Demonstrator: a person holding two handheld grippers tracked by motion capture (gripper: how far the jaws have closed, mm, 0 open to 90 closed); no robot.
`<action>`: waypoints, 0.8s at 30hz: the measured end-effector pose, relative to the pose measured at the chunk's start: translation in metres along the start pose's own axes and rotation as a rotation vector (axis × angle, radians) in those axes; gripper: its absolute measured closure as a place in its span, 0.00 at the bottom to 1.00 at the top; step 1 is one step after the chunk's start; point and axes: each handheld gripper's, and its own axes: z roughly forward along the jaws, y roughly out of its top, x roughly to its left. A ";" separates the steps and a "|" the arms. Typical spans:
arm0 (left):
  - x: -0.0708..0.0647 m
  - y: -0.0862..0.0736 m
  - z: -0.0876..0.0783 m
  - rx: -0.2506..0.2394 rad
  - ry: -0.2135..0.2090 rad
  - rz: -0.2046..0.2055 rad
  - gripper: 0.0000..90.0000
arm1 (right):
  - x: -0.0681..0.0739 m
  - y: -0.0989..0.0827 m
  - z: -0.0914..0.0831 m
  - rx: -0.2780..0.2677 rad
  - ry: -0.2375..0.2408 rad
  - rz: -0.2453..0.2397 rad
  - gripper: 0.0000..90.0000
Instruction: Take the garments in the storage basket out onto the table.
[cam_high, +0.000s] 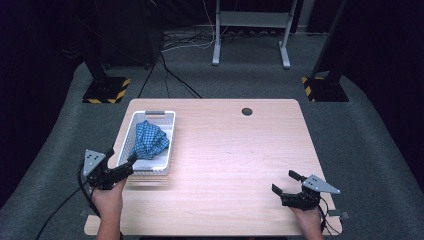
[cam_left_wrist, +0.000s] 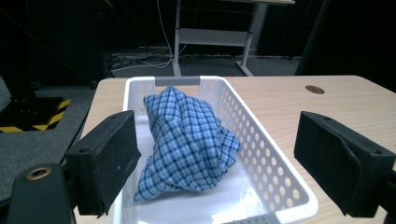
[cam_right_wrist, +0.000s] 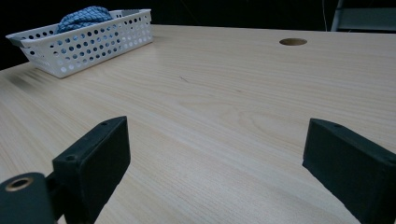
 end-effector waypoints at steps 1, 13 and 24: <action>0.000 0.003 0.001 0.000 0.002 0.005 0.15 | 0.000 0.000 0.000 0.000 0.000 0.000 0.07; 0.000 0.022 0.011 0.003 0.013 0.022 0.15 | 0.000 0.000 0.000 -0.002 0.001 0.000 0.07; 0.000 0.024 0.031 0.015 0.013 0.004 0.14 | 0.000 0.000 0.000 -0.003 0.003 -0.002 0.07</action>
